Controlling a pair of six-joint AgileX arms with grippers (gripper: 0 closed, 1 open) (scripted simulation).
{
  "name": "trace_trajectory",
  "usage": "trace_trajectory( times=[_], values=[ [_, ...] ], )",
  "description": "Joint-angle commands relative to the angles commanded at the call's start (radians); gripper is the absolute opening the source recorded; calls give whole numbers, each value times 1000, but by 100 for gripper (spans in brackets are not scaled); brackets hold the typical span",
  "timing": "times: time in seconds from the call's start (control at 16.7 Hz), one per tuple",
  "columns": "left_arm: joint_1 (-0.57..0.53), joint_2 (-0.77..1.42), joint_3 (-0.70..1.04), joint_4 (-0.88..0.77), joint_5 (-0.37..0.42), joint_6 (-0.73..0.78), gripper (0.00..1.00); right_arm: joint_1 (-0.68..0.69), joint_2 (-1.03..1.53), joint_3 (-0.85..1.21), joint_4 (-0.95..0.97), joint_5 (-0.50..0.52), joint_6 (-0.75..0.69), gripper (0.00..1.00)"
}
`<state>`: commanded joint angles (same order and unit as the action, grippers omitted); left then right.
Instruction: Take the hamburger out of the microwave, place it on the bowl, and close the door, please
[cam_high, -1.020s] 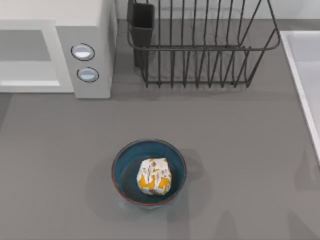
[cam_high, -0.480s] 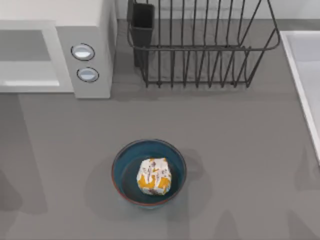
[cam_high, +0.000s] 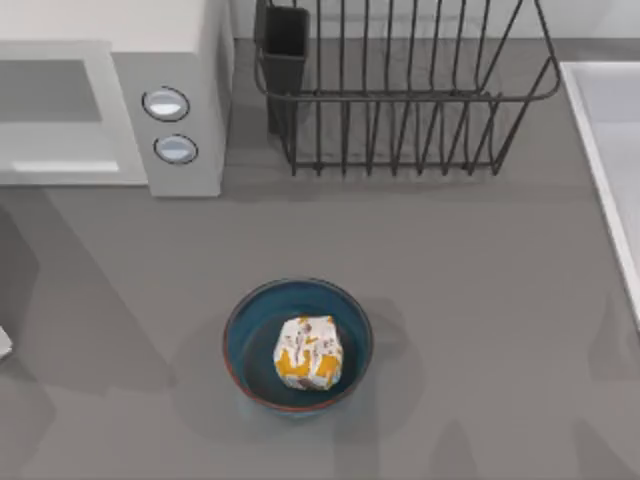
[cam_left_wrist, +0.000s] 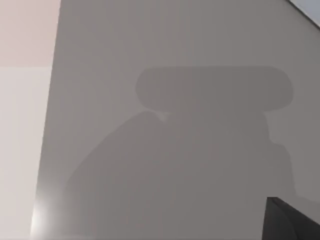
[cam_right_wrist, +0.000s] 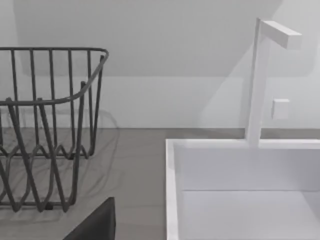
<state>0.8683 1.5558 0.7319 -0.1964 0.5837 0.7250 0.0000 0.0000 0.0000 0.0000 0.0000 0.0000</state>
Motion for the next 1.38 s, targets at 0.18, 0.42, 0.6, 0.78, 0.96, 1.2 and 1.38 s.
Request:
trace_trajectory(
  times=[0.18, 0.42, 0.6, 0.78, 0.96, 1.2, 1.38],
  values=[
    [-97, -101, -89, 33, -56, -92, 0, 0, 0, 0, 0, 0, 0, 100],
    [-259, -268, -235, 88, -147, -242, 0, 0, 0, 0, 0, 0, 0, 100],
    [-289, -297, -264, 100, -168, -271, 0, 0, 0, 0, 0, 0, 0, 100],
    [-287, -294, -262, 98, -165, -273, 0, 0, 0, 0, 0, 0, 0, 100],
    [-355, -321, -280, 101, -216, -331, 0, 0, 0, 0, 0, 0, 0, 100],
    [-567, -398, -328, 109, -348, -481, 0, 0, 0, 0, 0, 0, 0, 100],
    [-725, -461, -367, 116, -450, -598, 0, 0, 0, 0, 0, 0, 0, 100]
  ],
)
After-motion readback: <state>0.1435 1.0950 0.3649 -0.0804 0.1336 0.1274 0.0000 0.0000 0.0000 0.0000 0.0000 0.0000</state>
